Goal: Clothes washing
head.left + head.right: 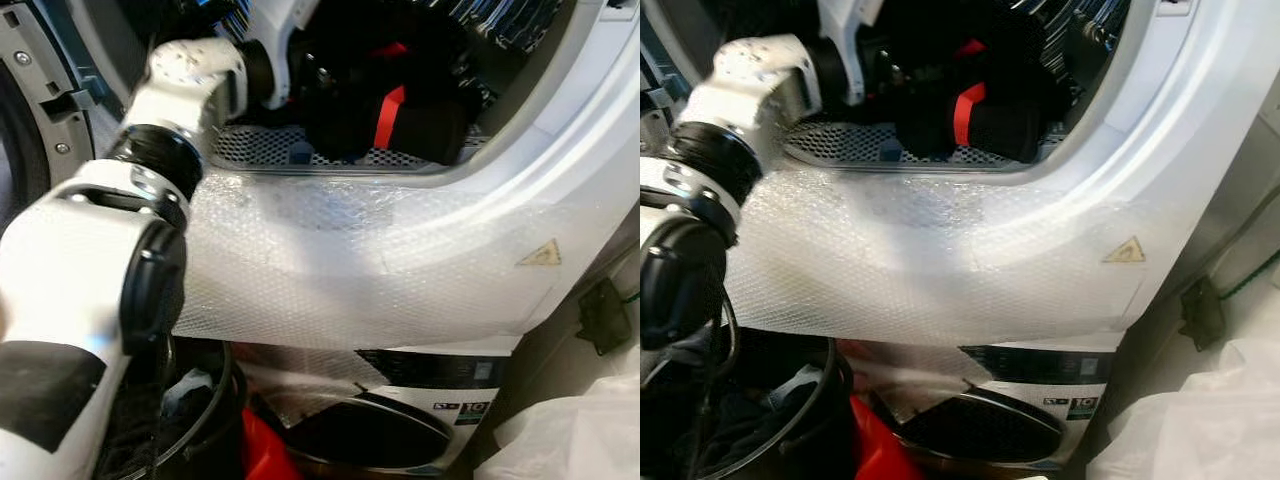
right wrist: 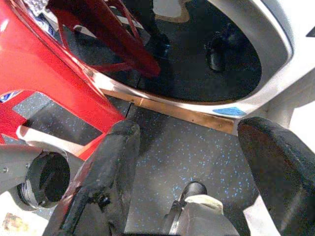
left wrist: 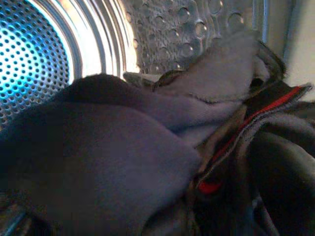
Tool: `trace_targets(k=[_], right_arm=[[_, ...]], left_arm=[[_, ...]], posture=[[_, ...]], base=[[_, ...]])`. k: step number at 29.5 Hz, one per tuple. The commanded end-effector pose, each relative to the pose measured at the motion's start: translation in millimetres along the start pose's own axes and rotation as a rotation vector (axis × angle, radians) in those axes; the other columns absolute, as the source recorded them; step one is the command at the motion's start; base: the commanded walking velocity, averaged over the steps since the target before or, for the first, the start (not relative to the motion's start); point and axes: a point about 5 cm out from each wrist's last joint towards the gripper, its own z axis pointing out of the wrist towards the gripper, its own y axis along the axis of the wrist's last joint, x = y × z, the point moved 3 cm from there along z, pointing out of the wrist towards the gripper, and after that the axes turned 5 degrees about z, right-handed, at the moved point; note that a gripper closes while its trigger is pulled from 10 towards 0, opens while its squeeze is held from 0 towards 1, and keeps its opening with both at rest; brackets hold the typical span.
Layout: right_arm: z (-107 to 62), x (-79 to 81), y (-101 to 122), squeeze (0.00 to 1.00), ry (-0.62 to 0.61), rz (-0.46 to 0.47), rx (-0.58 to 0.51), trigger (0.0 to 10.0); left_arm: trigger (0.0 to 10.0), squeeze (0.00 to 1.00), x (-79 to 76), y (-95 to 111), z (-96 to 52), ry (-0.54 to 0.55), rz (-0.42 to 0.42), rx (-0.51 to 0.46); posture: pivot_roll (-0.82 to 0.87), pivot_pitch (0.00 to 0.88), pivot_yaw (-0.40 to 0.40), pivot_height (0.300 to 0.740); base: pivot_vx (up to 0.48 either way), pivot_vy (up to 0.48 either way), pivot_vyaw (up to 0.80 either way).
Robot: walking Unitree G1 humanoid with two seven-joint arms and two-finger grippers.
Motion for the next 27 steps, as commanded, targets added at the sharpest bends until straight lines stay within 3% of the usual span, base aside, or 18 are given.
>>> trace_targets(k=[1,2,3,4,7,9,13,19,21,22,25,26,27], right_arm=[[0.0,8.1,-4,0.0,0.009,0.014,0.027,10.0],[2.4,11.2,-1,0.0,0.007,0.019,0.033,10.0],[3.2,12.2,-1,0.0,0.008,0.018,0.035,10.0],[5.7,17.8,4,0.0,0.024,0.01,0.036,10.0],[7.8,22.8,8,0.0,0.037,0.001,0.034,10.0],[9.8,28.0,13,0.0,0.054,-0.006,0.025,10.0],[12.5,36.1,21,0.0,0.085,-0.024,0.008,10.0],[12.0,39.9,19,0.0,0.099,-0.023,0.017,10.0],[11.9,42.1,18,0.0,0.109,-0.029,0.023,10.0],[12.1,43.4,18,0.0,0.114,-0.032,0.027,10.0],[12.3,44.4,18,0.0,0.118,-0.033,0.029,10.0],[12.7,46.4,19,0.0,0.129,-0.04,0.035,10.0],[12.8,46.9,19,0.0,0.133,-0.042,0.037,10.0]], left_arm=[[10.0,0.0,3.3,9,-4.4,-0.021,0.027,-0.018],[10.0,0.07,0.6,0,-8.7,-0.045,0.057,0.001],[10.0,0.07,-0.8,-3,-9.9,-0.053,0.067,0.004],[10.0,1.0,-4.7,-7,-14.6,-0.089,0.081,-0.013],[10.0,1.0,-7.6,-9,-19.0,-0.12,0.072,-0.032],[10.0,1.0,-12.7,-10,-28.5,-0.188,0.122,-0.039],[10.0,1.0,-16.0,18,-53.5,-0.248,0.238,-0.115],[10.0,1.0,-36.1,41,-70.8,-0.314,0.263,-0.195],[10.0,1.0,-50.1,49,-76.5,-0.36,0.243,-0.21],[10.0,1.0,-57.8,49,-81.5,-0.392,0.195,-0.207],[10.0,1.0,-65.3,46,-86.3,-0.421,0.143,-0.196],[10.0,1.0,-85.0,35,-96.0,-0.5,0.048,-0.158],[10.0,1.0,-90.9,32,-98.7,-0.522,0.023,-0.146]], posture=[[-0.04,0.0,0.149,0.74],[-0.01,0.0,0.153,0.74],[-0.01,0.0,0.153,0.74],[0.02,0.0,0.15,0.74],[0.03,0.0,0.151,0.74],[0.05,0.0,0.148,0.74],[0.08,0.0,0.143,0.74],[0.11,0.0,0.133,0.74],[0.12,0.0,0.13,0.74],[0.13,0.0,0.127,0.74],[0.14,0.0,0.126,0.74],[0.15,0.0,0.126,0.74],[0.15,0.0,0.126,0.74]], base=[[0.0,0.0,0.0],[0.0,0.0,0.0],[0.0,0.0,0.0],[0.0,0.0,0.0],[0.0,0.0,0.0],[0.0,0.0,0.0],[0.0,0.0,0.0],[0.0,0.0,0.0],[0.0,0.0,0.0],[0.0,0.0,0.0],[0.0,0.0,0.0],[0.0,0.0,0.0],[0.0,0.0,0.0]])
